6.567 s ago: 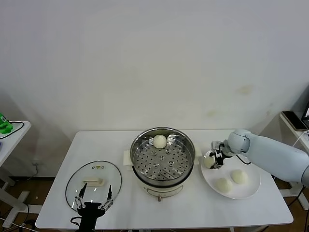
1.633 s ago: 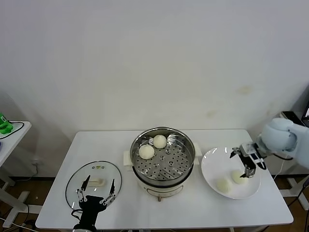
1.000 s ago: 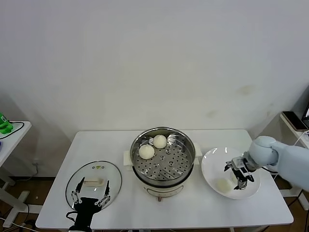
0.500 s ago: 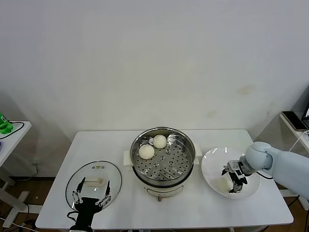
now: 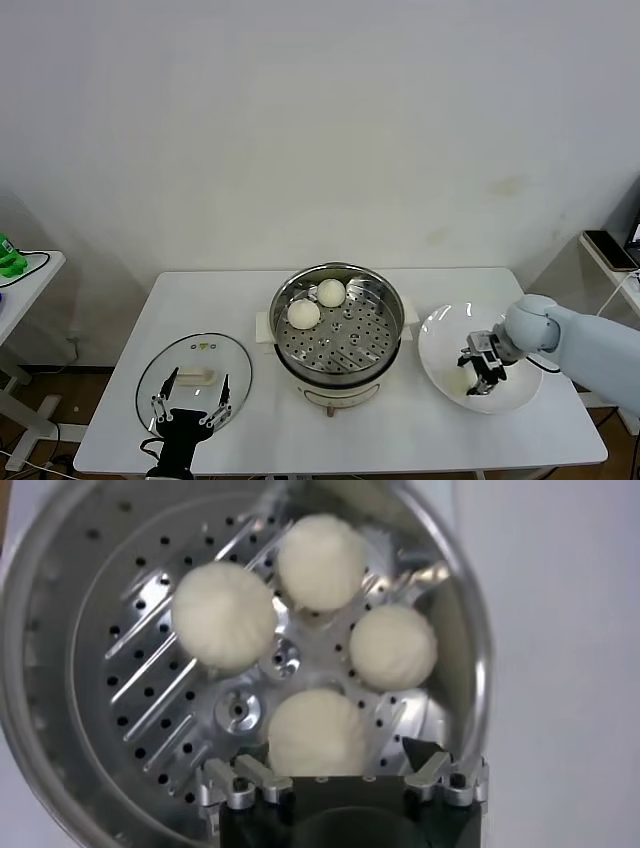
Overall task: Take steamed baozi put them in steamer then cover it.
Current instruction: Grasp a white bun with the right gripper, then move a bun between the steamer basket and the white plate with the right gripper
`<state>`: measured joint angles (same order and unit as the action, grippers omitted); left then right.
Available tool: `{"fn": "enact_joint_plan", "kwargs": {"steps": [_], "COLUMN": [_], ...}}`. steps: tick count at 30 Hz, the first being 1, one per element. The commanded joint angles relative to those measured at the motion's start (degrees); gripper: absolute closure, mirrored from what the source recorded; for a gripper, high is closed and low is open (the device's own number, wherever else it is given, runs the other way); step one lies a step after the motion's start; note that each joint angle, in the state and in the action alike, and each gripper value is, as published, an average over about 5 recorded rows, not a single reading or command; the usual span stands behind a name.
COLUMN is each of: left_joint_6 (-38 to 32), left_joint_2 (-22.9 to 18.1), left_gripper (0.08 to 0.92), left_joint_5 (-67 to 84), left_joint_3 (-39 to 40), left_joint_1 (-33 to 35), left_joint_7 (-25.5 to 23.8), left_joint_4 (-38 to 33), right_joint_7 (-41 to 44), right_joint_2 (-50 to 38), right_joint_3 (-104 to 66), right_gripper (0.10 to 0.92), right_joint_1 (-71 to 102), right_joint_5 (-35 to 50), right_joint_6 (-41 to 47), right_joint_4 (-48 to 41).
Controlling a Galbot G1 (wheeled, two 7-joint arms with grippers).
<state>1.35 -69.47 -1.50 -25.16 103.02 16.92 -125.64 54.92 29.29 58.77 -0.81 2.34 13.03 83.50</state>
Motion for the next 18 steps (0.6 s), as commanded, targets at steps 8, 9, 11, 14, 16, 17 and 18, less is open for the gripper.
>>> {"fn": "enact_joint_plan", "kwargs": {"steps": [8,9,11,14,16,17,18], "left_joint_6": [-0.1,-0.2,-0.3,-0.4,-0.4,-0.4,-0.4], "left_joint_2": [0.0,0.0,0.1,0.2,0.3,0.3,0.3], "left_gripper": [0.177,0.177,0.177,0.177,0.177,0.177,0.177], "left_joint_5": [-0.1,-0.1,-0.1,0.0,0.1,0.2,0.3], "left_joint_3": [0.7,0.8,0.8,0.8,0.8,0.8,0.8], "left_joint_1": [-0.4,-0.4,-0.3,-0.3,-0.3,-0.3,-0.3], "left_joint_7": [0.1,0.1,0.1,0.1,0.1,0.1,0.1], "left_joint_4": [-0.4,-0.4,-0.5,-0.6,-0.5,-0.5,-0.5], "right_joint_7": [1.8,1.9,2.3,2.8,2.9,3.0,3.0], "right_joint_2": [-3.7,-3.7,-3.4,-2.1,-0.9,0.1,1.2], "right_joint_3": [2.8,3.0,3.7,3.8,3.6,3.7,4.1], "right_gripper": [0.445,0.445,0.444,0.441,0.44,0.44,0.44], "right_joint_1": [-13.2,-14.8,-18.4,-23.3,-26.0,-27.5,-29.0], "right_joint_5": [3.5,3.9,4.5,5.6,6.4,6.6,6.8], "right_joint_6": [-0.7,-0.9,-1.7,-3.0,-3.6,-3.9,-4.2], "right_joint_4": [2.1,2.0,1.6,0.9,0.6,0.5,0.6]}}
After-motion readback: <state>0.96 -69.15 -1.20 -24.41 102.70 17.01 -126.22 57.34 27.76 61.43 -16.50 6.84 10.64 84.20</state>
